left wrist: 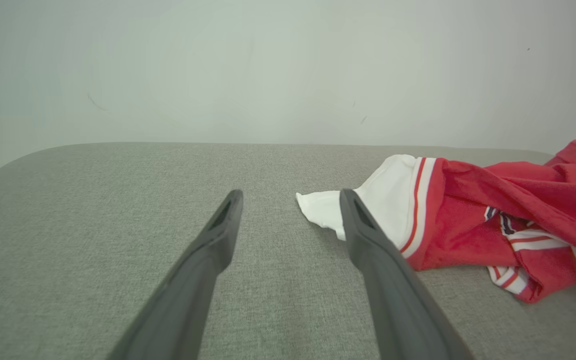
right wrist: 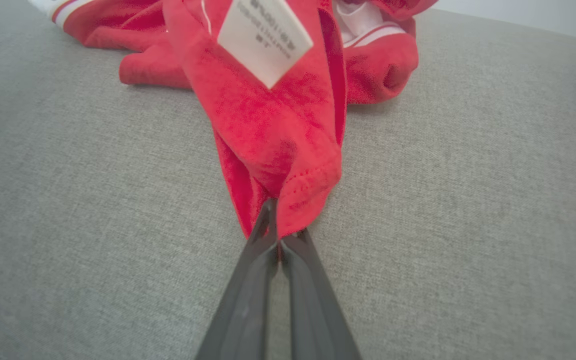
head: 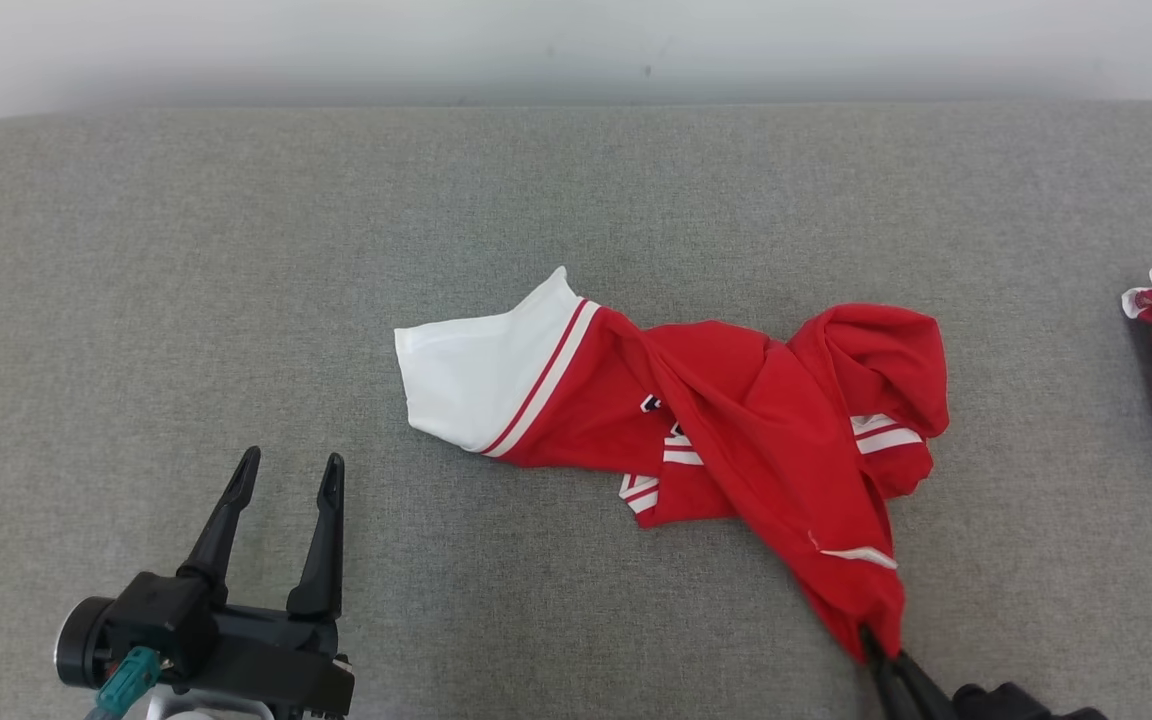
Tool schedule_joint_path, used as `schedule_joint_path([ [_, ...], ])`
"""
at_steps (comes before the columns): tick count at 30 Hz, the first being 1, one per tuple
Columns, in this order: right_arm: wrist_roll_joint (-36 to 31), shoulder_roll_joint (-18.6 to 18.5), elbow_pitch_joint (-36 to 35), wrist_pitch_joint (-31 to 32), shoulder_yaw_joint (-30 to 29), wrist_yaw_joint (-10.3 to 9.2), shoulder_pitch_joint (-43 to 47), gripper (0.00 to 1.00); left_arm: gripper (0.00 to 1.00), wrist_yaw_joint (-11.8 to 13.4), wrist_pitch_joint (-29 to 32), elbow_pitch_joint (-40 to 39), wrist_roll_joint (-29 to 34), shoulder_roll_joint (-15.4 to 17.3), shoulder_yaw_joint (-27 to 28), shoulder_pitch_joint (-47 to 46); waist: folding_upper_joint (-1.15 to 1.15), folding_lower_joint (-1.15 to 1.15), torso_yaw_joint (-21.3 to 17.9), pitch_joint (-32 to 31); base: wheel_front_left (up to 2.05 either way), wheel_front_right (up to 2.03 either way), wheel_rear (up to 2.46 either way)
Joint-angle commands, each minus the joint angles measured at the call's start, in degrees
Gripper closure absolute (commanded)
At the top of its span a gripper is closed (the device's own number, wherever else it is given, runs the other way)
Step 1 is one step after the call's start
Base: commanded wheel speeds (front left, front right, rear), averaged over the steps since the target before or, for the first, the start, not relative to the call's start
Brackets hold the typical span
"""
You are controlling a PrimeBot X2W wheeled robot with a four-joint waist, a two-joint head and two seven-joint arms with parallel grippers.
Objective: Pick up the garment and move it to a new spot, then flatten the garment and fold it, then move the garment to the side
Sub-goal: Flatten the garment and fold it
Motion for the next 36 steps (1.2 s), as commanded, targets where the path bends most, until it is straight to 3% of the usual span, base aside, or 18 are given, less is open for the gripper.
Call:
schedule_joint_path([
  [1,-0.4,0.2,0.3,-0.7,0.2,-0.06,-0.1,0.84,0.00,0.2,-0.2,0.2,-0.2,0.4,0.2,0.6,0.00,0.00,0.0,0.0,0.00,0.00,0.00],
  [2,-0.5,0.7,0.8,-1.0,0.7,-0.06,0.2,0.62,0.00,0.2,-0.2,0.2,-0.2,0.4,0.1,0.6,0.00,0.00,0.1,-0.1,0.00,0.00,0.00],
  [3,-0.9,1.0,1.3,-1.2,1.2,-0.06,0.6,0.23,0.00,0.3,-0.2,0.2,-0.2,0.3,0.1,0.6,0.00,0.00,0.1,-0.1,0.00,0.00,0.00],
  [4,-1.0,1.4,1.6,-1.5,1.5,-0.06,1.0,0.00,0.00,0.3,-0.2,0.2,-0.3,0.3,0.1,0.6,0.00,0.00,0.2,-0.2,0.00,0.00,0.00],
  [8,-1.7,2.6,1.6,-2.8,1.1,-0.06,2.1,0.00,0.00,0.3,-0.2,0.3,-0.4,0.1,0.0,0.6,0.00,0.00,0.6,-0.5,0.00,0.00,0.00],
  [15,-3.2,4.6,-1.7,-3.9,-9.1,-0.06,1.8,0.00,0.00,1.1,-0.2,-0.2,-0.6,0.7,1.0,1.6,0.00,0.00,-0.2,-0.9,0.00,0.00,0.00],
  [25,-1.4,4.7,-6.4,-3.9,-16.8,-0.06,-0.2,0.00,0.00,2.7,0.2,-0.5,-0.8,1.6,2.1,2.3,0.00,0.00,-0.6,-2.8,0.00,0.00,0.00],
  [30,-0.8,4.9,-9.6,-3.5,-16.9,-0.06,-2.7,0.00,0.00,4.1,0.6,-1.7,-0.7,2.4,3.2,3.6,0.00,0.00,-1.0,-3.9,0.00,0.00,0.00],
  [36,-0.6,5.3,-14.1,0.4,-12.0,-0.06,-2.5,0.00,0.00,5.0,1.6,-3.3,-0.4,3.1,3.0,5.7,0.00,0.00,-0.4,-5.7,0.00,0.00,0.00],
])
